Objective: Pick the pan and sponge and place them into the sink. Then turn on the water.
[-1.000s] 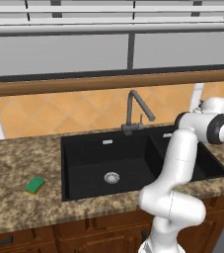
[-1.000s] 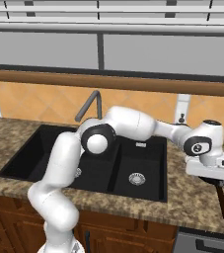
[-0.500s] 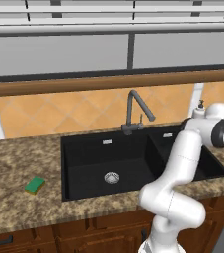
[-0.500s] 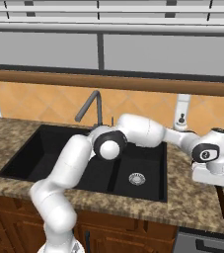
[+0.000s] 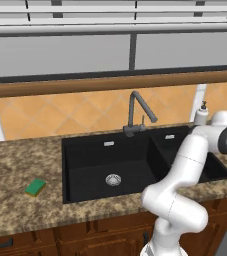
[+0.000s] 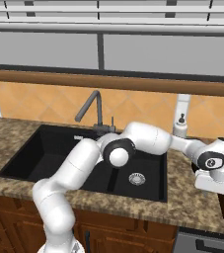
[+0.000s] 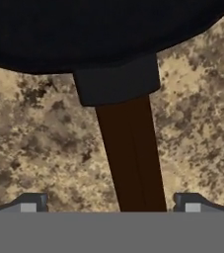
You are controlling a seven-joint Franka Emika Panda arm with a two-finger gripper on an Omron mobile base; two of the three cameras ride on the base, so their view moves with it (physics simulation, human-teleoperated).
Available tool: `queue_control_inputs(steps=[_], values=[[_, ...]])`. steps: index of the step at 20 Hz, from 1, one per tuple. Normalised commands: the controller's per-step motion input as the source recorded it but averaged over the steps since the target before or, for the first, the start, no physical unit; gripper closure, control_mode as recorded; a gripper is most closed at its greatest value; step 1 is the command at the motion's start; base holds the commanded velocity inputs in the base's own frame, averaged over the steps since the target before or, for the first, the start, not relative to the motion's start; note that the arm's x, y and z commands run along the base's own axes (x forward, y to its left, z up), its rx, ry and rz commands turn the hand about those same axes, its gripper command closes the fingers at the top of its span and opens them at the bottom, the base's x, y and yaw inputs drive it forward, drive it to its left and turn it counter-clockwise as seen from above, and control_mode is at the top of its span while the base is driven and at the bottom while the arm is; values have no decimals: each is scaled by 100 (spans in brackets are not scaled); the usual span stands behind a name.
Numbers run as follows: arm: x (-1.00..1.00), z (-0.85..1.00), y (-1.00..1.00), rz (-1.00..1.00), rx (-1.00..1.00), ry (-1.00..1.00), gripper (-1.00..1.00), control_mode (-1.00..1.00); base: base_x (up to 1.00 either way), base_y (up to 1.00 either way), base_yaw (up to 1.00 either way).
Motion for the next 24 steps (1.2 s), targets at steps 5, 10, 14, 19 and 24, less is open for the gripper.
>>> queue_control_inputs(steps=[5, 10, 14, 19, 24], values=[[8, -29, 0, 0, 0, 2, -100, -100, 0, 0, 0], [8, -31, 0, 0, 0, 3, 100, -100, 0, 0, 0], [16, -47, 0, 1, 0, 3, 100, -100, 0, 0, 0], [0, -10, 3, 2, -1, 4, 100, -100, 0, 0, 0], [-2, 0, 8, 0, 0, -1, 100, -100, 0, 0, 0]])
